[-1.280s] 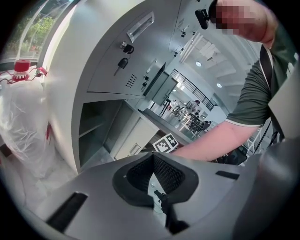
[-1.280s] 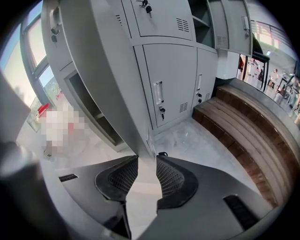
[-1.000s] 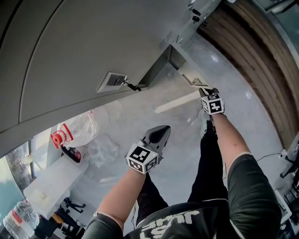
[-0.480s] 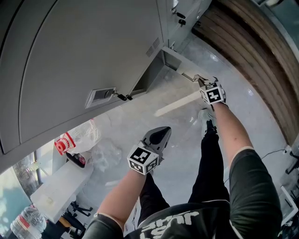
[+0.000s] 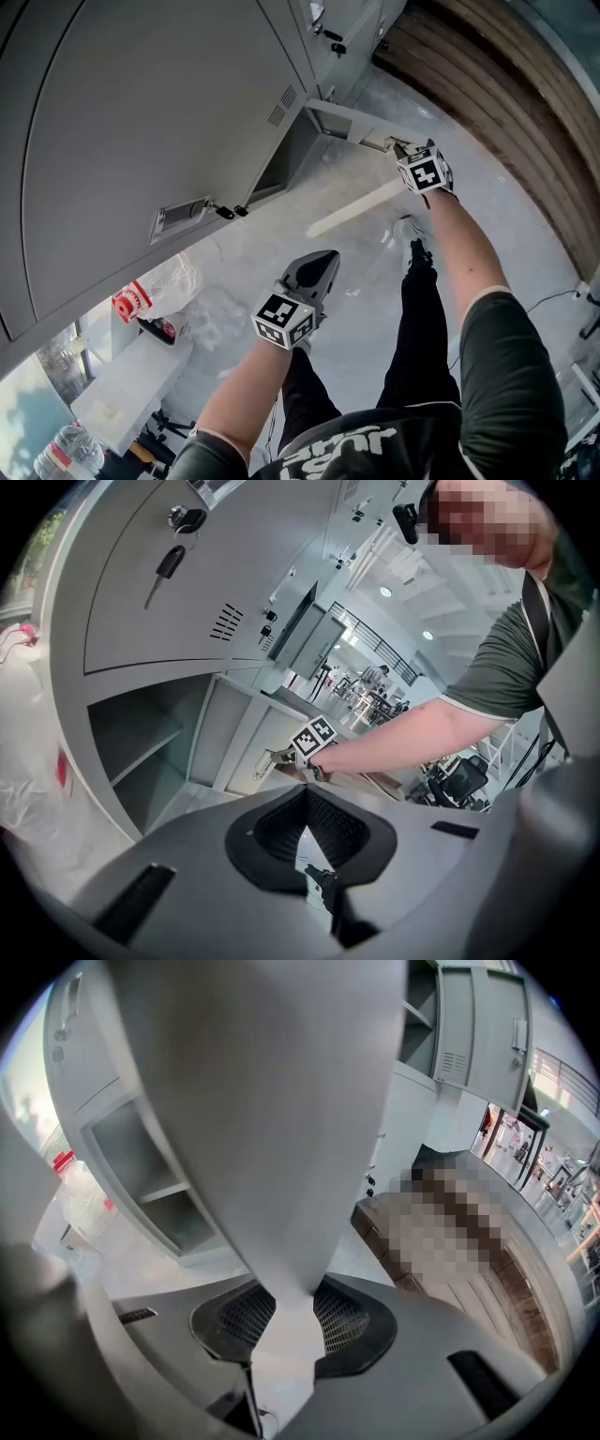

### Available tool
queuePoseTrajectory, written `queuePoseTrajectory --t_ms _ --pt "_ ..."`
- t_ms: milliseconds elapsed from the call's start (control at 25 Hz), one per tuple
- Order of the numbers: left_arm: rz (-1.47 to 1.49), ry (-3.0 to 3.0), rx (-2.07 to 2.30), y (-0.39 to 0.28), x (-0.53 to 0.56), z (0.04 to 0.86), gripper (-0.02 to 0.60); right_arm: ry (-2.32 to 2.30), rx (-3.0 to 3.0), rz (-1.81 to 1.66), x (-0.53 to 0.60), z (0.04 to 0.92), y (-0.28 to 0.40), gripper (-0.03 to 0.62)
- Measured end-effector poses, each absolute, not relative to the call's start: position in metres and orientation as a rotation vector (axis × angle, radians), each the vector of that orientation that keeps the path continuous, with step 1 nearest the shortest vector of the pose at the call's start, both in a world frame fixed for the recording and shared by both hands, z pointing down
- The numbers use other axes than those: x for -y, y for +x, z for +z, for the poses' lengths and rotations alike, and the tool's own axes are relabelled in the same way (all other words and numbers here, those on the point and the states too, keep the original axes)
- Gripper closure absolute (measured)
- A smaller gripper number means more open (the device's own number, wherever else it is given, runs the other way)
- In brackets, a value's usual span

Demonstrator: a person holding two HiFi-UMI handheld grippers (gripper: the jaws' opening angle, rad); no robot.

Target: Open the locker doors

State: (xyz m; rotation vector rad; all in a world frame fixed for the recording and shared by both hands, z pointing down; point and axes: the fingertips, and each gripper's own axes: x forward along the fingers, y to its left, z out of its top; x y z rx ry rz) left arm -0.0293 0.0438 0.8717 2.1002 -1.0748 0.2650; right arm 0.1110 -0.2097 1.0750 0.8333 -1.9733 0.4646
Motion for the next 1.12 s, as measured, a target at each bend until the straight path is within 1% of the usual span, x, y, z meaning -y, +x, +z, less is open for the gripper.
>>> queuePoseTrajectory --t_ms 160,240,360,520,680,800,1120 --pt "0.269 2.105 1.061 -0.023 -0.037 0.870 0.575 0.856 1.971 0.487 0.213 1.070 0.116 0.452" --pt "0.266 2.108 1.057 -0.021 -0.033 0.868 0.575 0.860 1.968 0.512 0.208 1.068 0.121 0.422" --pt "0.267 2.113 1.054 -0.019 -0.029 0.864 0.575 0.864 1.953 0.560 0.191 1.068 0.132 0.401" --pt "0.274 2.119 1.059 -0.017 -0.027 0.850 0.575 0.878 1.916 0.666 0.139 1.067 0.152 0.399" --pt "0.277 2.125 1.078 -0.015 -0.016 0.826 0.575 0.853 1.934 0.780 0.087 1.043 0.157 0.401" --pt "0.274 2.134 1.091 -0.014 -0.016 0.793 0.575 0.822 1.993 0.836 0.059 0.997 0.150 0.416" --pt "0.198 2.246 1.137 -0.021 -0.006 0.662 0.575 0.874 2.200 0.809 0.072 0.821 0.134 0.497"
